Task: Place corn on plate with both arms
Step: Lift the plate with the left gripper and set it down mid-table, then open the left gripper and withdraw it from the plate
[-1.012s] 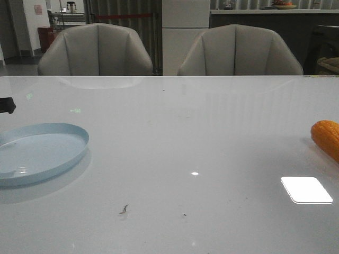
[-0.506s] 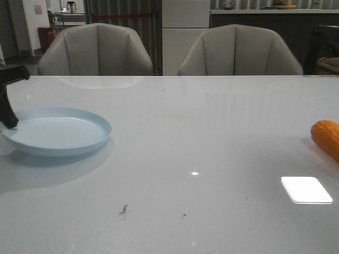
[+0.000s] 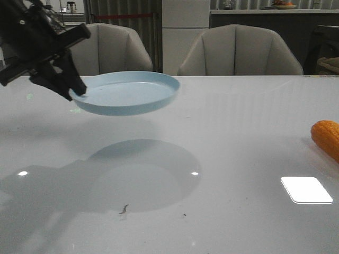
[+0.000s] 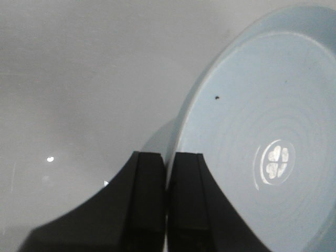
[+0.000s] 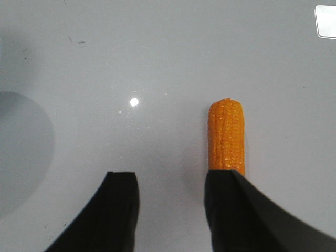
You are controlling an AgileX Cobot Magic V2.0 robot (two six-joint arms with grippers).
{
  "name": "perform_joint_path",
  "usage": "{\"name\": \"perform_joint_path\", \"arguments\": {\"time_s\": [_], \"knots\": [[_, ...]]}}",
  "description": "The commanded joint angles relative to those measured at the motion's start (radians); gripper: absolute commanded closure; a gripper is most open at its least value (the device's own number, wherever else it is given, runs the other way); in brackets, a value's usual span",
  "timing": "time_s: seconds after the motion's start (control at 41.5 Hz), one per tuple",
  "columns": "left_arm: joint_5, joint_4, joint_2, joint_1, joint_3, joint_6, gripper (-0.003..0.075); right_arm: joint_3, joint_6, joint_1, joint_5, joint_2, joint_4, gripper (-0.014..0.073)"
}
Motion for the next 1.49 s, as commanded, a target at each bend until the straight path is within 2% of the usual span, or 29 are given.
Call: {"name": "perform_joint_path", "arguments": {"time_s": [0.0, 0.217, 0.41, 0.53, 0.651, 0.723, 0.867, 1.157, 1.325, 1.47], "knots": [[-0.048, -0.049, -0.044, -0.070, -0.034, -0.002, 0.0627, -0.036, -0.002, -0.001, -0.068, -0.008, 0.004, 0.0179], [-0.061, -0.035, -0.036, -0.192, -0.034, -0.002, 0.0627, -0.036, -0.002, -0.001, -0.068, -0.008, 0.004, 0.0179], [-0.048, 0.108, 0.019, -0.268, -0.034, -0.002, 0.0606, -0.036, -0.002, -0.001, -0.068, -0.008, 0.004, 0.0179], [-0.033, 0.110, 0.060, -0.287, -0.034, -0.002, 0.0502, -0.036, -0.002, -0.001, -0.068, -0.008, 0.004, 0.0179], [-0.047, 0.117, 0.083, -0.295, -0.034, -0.002, 0.0328, -0.036, -0.002, -0.001, -0.068, -0.008, 0.004, 0.0179], [-0.064, 0.138, 0.082, -0.295, -0.034, -0.001, 0.0280, -0.036, -0.002, -0.001, -0.068, -0.008, 0.004, 0.0179], [-0.047, 0.203, 0.082, -0.285, -0.065, -0.001, 0.0279, -0.036, -0.002, -0.001, -0.068, -0.008, 0.004, 0.0179], [0.212, 0.411, 0.060, -0.238, -0.354, 0.001, 0.0279, -0.036, -0.002, -0.001, -0.068, -0.008, 0.004, 0.0179], [0.162, 0.563, -0.007, -0.212, -0.453, -0.001, 0.0279, -0.036, -0.002, -0.001, -0.061, -0.008, 0.004, 0.0179], [0.056, 0.594, -0.113, -0.182, -0.451, -0.001, 0.0279, -0.036, -0.002, -0.001, -0.061, -0.008, 0.004, 0.0179]]}}
